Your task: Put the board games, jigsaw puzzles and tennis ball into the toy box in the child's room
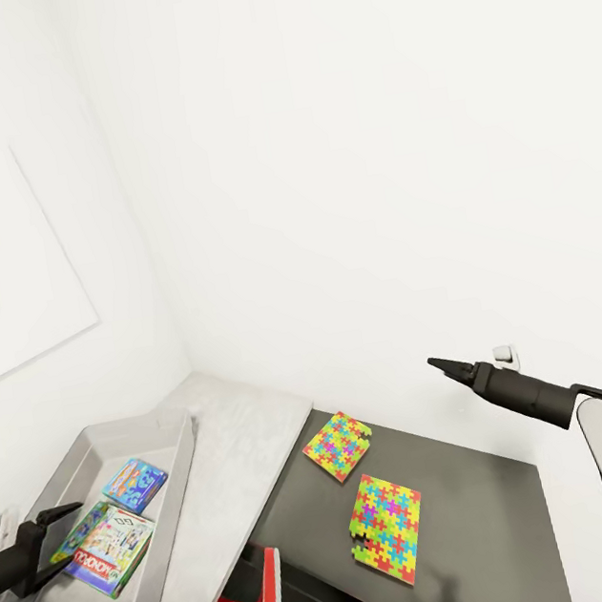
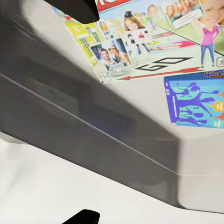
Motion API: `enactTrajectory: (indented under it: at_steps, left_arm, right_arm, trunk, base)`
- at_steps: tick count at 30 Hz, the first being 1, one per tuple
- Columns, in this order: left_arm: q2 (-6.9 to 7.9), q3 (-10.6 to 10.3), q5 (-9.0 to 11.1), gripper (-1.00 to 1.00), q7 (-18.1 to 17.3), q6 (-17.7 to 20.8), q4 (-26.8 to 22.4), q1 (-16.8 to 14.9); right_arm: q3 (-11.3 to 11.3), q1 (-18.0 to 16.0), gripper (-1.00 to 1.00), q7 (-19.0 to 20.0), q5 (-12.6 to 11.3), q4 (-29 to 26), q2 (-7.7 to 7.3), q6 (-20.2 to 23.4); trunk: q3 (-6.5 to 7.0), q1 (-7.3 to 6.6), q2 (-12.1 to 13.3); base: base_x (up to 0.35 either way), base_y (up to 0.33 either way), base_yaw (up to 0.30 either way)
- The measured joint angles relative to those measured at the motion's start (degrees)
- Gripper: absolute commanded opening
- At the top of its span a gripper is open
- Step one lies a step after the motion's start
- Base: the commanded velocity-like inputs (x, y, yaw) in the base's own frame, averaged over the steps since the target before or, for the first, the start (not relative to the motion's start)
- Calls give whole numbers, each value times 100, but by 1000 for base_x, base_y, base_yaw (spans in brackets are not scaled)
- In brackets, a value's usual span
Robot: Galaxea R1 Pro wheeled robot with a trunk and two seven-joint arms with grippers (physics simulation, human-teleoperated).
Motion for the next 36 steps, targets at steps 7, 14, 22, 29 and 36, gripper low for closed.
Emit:
enactTrajectory:
  at_steps: [7, 14, 22, 29, 36]
  left_arm:
    - [-3, 1, -4, 100, -12, 0, 1, -1]
    - [-45, -54, -34, 100, -289, 2, -30, 2]
    - [-57, -431, -63, 100, -938, 6, -212, -6]
    - [-53, -948, -76, 100, -1732, 8, -660, -3]
    - [-30, -1378, -109, 100, -2529, 6, -1060, 0]
  right_arm:
    - [5, 0, 100, 0, 0, 2, -1, -3]
    - [8, 1, 100, 0, 0, 2, -1, -4]
    - [9, 1, 100, 5, 6, -3, 5, -4]
    - [9, 1, 100, 8, 11, -6, 7, -4]
    - [9, 4, 100, 13, 16, -6, 8, 3]
  trunk:
    - [0, 0, 0]
    - [0, 0, 0]
    - [0, 0, 0]
    - [0, 0, 0]
    - [0, 0, 0]
  base:
    - [0, 0, 0]
    - [0, 0, 0]
    - [0, 0, 0]
    - [0, 0, 0]
    - [0, 0, 0]
